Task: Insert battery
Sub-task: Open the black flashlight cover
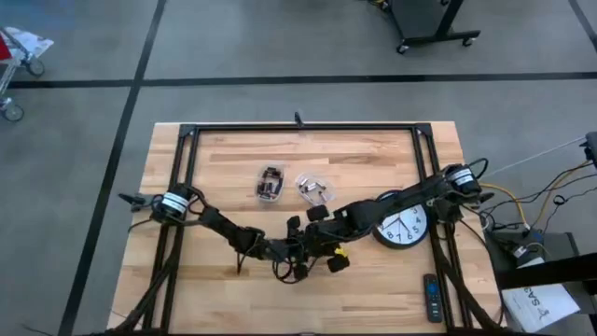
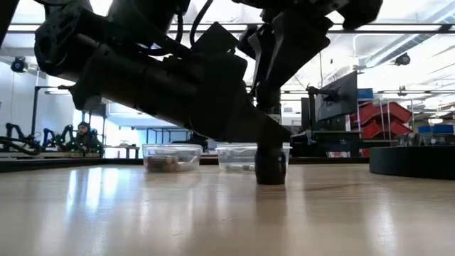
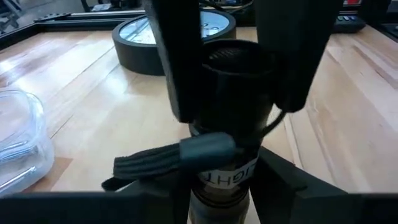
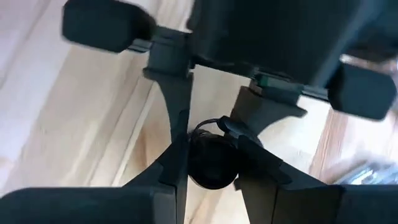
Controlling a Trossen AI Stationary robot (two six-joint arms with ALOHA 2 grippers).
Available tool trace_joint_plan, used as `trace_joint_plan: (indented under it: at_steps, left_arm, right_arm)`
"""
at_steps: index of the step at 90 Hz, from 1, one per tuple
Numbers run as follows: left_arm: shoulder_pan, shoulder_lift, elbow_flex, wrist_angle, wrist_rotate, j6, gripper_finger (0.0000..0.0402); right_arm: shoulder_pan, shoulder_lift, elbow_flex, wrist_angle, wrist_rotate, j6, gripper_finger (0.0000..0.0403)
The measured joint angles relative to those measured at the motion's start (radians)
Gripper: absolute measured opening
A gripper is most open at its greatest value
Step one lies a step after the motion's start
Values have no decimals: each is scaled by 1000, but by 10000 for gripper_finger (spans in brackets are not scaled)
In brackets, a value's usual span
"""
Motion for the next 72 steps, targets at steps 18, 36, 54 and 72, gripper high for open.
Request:
trace_joint_plan:
  at_steps: [18, 36, 54, 72]
  left_arm:
    - [-1, 0, 0, 0, 8, -15, 101]
    - [-1, 0, 0, 1, 13, -32, 112]
    - [0, 0, 0, 0, 6, -32, 103]
    - [0, 0, 0, -8, 5, -32, 114]
  right_arm:
    - [-3, 1, 1, 19, -21, 165, 108]
    - [-4, 13, 28, 9, -32, 509, 146]
    - [-4, 7, 59, 20, -27, 882, 181]
    - [3, 6, 60, 18, -21, 1271, 202]
